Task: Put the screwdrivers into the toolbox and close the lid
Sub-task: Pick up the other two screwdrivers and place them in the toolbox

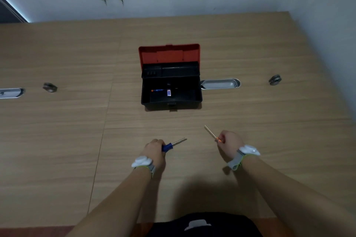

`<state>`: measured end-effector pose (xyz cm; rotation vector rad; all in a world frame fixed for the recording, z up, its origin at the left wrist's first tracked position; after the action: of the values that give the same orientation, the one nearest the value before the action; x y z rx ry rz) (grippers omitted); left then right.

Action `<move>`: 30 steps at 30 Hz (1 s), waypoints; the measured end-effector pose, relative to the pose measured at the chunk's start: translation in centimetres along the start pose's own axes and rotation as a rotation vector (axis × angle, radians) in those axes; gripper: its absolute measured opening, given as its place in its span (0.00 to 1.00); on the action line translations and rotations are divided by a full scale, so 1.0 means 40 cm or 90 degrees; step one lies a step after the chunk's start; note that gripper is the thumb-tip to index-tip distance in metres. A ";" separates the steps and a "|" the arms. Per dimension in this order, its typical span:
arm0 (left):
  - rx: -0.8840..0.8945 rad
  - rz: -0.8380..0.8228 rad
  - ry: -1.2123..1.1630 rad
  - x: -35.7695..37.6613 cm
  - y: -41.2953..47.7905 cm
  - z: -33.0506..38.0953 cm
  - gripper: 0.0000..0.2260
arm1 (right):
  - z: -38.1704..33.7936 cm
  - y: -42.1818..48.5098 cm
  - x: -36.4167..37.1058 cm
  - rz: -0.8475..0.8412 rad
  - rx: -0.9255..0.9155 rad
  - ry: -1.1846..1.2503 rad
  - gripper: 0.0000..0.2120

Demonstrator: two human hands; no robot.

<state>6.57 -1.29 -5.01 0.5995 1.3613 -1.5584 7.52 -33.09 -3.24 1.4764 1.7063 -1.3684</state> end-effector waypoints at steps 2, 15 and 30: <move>0.017 0.011 -0.011 -0.038 0.006 0.009 0.06 | -0.021 -0.003 -0.027 0.008 -0.010 0.015 0.06; 0.059 0.060 0.025 -0.251 0.109 0.054 0.12 | -0.137 0.063 -0.156 0.033 -0.082 0.019 0.06; 0.097 0.076 0.137 -0.372 0.381 0.096 0.18 | -0.318 0.289 -0.180 0.017 -0.209 -0.003 0.05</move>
<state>27.17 1.08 1.23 0.9479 1.3457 -1.5435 23.30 -25.81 3.51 1.3026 1.8001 -1.0174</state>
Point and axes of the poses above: each hand's wrist, its own y-axis towards the middle knuckle, its own x-axis out of the palm, z = x × y, the point moved 9 cm from there along y, towards the middle knuckle, and after that the axes turned 8 degrees about -x, right-handed, at the moved point
